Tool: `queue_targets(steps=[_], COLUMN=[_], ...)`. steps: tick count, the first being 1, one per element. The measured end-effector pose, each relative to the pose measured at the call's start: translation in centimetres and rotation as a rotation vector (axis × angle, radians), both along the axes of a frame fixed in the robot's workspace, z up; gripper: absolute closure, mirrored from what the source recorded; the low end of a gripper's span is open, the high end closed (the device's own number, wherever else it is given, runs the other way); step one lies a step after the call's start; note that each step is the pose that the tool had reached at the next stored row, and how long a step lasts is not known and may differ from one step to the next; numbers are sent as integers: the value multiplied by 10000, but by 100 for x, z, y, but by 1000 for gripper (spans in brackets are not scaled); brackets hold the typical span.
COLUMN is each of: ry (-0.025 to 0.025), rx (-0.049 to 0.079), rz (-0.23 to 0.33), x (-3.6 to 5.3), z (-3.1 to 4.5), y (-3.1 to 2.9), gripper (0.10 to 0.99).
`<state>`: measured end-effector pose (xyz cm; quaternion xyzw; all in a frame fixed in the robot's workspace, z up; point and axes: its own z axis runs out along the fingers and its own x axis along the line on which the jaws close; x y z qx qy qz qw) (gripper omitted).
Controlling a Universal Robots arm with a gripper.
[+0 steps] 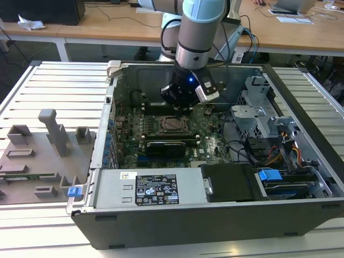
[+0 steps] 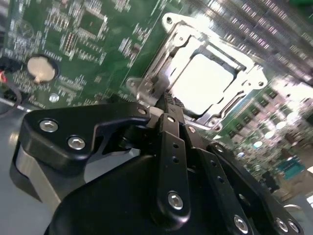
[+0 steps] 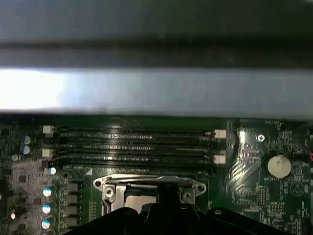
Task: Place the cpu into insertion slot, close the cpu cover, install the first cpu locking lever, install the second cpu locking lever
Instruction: 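Install the first cpu locking lever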
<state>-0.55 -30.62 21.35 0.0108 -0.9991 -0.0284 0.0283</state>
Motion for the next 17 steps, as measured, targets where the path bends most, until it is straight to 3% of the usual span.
queue_targets(steps=[2, 6, 11, 17], ry=[0, -1, -1, -1], rx=[0, 2, 0, 0], rz=[1, 0, 0, 0], x=[-3, -4, -4, -4], z=[0, 0, 71, 246], y=[-113, -240, -248, -248], gripper=[980, 980, 980, 980])
